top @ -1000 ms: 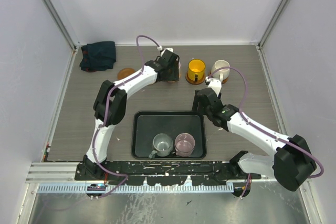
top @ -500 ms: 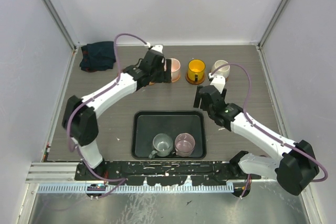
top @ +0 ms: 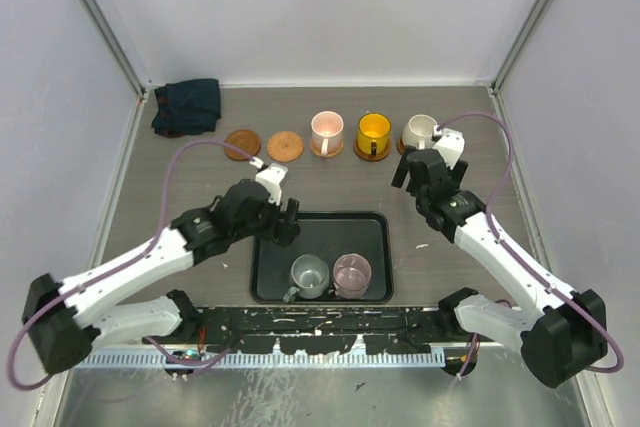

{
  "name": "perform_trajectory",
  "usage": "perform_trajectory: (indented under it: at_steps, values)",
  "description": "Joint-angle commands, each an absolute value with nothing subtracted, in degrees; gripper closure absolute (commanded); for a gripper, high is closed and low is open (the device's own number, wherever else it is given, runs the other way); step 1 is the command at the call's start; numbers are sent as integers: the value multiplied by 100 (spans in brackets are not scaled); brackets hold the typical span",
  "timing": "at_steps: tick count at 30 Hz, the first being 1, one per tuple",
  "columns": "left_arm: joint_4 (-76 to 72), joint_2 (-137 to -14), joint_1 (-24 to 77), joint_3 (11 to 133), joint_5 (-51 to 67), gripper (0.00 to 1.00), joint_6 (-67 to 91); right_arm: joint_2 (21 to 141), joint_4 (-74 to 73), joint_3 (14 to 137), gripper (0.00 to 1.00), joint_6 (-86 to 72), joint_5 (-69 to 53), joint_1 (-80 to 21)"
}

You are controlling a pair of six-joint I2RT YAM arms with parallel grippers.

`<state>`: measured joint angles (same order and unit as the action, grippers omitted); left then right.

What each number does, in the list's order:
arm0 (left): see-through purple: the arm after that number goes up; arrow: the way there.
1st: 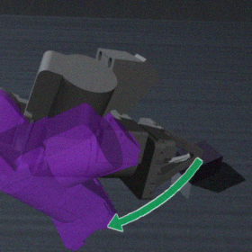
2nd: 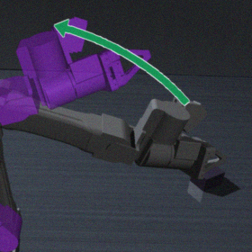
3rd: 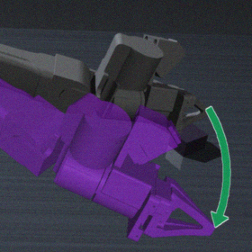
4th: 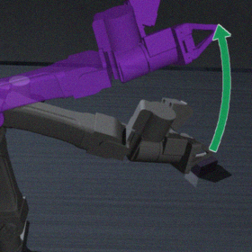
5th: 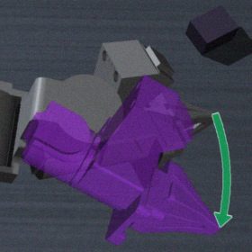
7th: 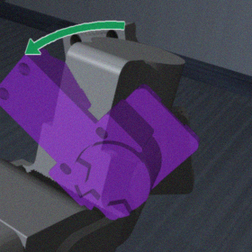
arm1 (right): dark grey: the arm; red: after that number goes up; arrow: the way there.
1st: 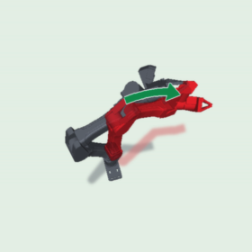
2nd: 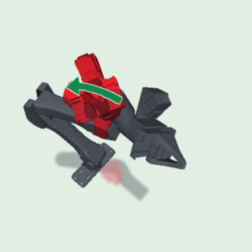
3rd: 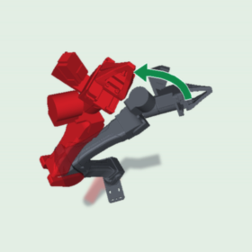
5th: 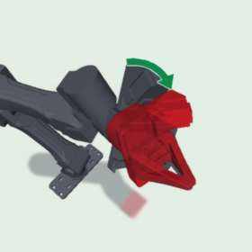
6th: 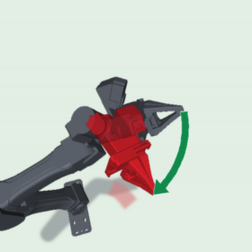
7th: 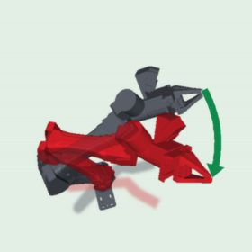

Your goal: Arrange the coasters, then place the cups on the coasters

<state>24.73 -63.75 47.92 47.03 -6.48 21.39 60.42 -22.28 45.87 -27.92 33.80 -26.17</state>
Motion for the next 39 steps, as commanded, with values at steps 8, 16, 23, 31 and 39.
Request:
perform_trajectory:
  at_steps: [8, 16, 23, 31, 39]
  values:
    - [2582, -4892, 5740, 4059, -159, 21, 2454, 5731, -2109, 4581, 5, -2839, 3104, -2549]
    - [2915, -5295, 6841, 4011, -700, 19, 2788, 5391, -2257, 4401, 4, -2837, 3079, -2554]
    - [2932, -5692, 7352, 3975, -890, 19, 3041, 5197, -2315, 4274, 4, -2903, 2999, -2554]
    - [3007, -6186, 7515, 3894, -964, 38, 3233, 5168, -2321, 4189, 4, -2999, 2844, -2552]
    - [2968, -6662, 7524, 3860, -1173, 55, 3247, 5186, -2273, 4110, 4, -3056, 2733, -2551]
